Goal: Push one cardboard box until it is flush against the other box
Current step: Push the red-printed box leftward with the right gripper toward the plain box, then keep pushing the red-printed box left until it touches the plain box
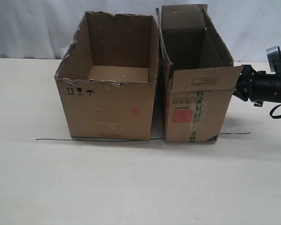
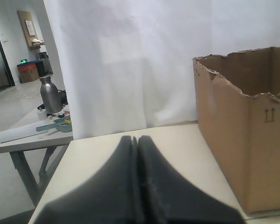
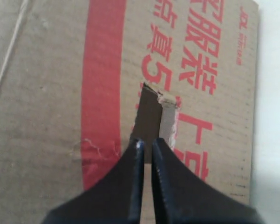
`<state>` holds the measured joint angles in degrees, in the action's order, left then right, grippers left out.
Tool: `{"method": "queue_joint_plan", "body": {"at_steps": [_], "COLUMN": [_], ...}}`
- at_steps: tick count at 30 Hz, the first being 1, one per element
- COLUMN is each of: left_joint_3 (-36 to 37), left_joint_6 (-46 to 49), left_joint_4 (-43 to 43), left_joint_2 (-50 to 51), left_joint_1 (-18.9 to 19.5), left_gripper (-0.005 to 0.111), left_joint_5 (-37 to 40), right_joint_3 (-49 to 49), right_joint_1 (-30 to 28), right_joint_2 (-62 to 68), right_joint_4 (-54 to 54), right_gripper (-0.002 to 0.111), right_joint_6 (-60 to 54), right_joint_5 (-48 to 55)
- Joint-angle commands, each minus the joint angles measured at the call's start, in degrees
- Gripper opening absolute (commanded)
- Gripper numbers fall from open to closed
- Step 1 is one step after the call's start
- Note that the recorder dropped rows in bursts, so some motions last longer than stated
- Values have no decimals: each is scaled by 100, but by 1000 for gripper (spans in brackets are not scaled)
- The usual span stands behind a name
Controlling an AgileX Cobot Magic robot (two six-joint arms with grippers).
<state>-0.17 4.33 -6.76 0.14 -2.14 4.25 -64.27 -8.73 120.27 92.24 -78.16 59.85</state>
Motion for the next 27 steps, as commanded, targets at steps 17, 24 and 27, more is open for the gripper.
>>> {"method": "queue_joint_plan", "body": {"at_steps": [17, 24, 27], "left_joint_3": [17, 17, 17], "left_joint_6": [-19, -19, -19], "left_joint_4": [-14, -14, -14], "left_joint_2": [-14, -14, -14], "left_joint_1": [7, 7, 7], "left_gripper": [0, 0, 0], "left_joint_5": [-27, -27, -27], "right_joint_3": [-164, -164, -164], "right_joint_1": [157, 157, 157], "right_joint_2": [25, 157, 199], "right_joint_4": [126, 167, 167], "right_gripper": [5, 5, 5], "right_joint_6": [113, 228, 228], "right_joint_5": [-362, -563, -511]}}
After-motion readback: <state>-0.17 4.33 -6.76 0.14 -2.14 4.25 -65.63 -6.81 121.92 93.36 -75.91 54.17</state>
